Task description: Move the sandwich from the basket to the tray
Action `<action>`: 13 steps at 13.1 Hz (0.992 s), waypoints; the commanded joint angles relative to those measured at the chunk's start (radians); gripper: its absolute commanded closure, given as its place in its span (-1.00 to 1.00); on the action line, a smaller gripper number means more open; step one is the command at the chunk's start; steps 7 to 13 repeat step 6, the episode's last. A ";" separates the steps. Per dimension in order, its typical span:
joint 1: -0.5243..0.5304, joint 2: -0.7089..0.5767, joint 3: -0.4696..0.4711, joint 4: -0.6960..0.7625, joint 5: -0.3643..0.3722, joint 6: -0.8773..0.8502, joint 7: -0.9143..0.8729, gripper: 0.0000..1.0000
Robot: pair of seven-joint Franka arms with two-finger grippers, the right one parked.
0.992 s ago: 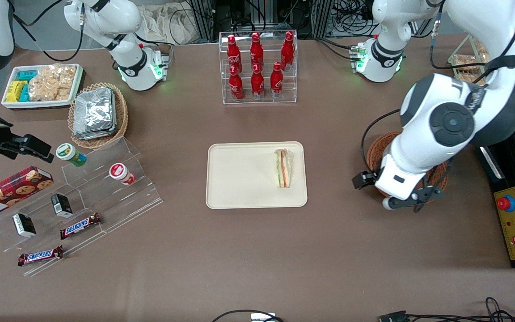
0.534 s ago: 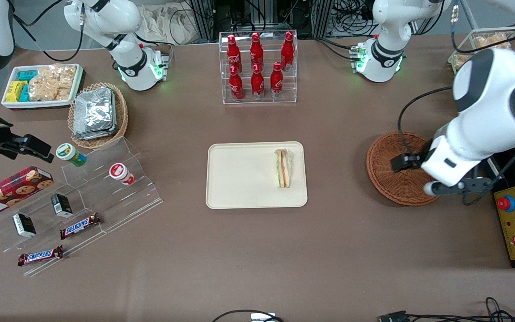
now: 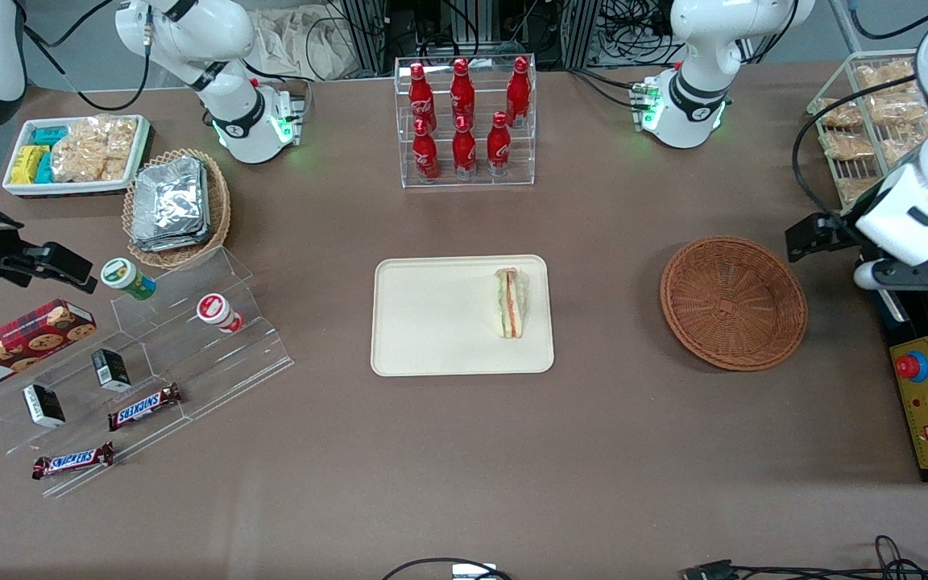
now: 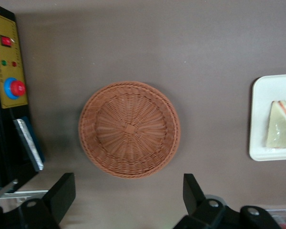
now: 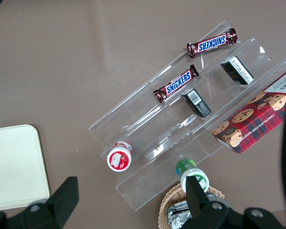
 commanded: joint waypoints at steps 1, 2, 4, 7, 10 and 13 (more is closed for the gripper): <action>-0.037 -0.091 0.067 -0.064 -0.014 -0.003 0.111 -1.00; -0.048 -0.102 0.081 -0.067 -0.014 -0.004 0.125 -1.00; -0.053 -0.119 0.081 -0.067 -0.014 -0.015 0.124 -1.00; -0.054 -0.123 0.082 -0.067 -0.014 -0.020 0.122 -1.00; -0.054 -0.123 0.082 -0.067 -0.014 -0.020 0.122 -1.00; -0.054 -0.123 0.082 -0.067 -0.014 -0.020 0.122 -1.00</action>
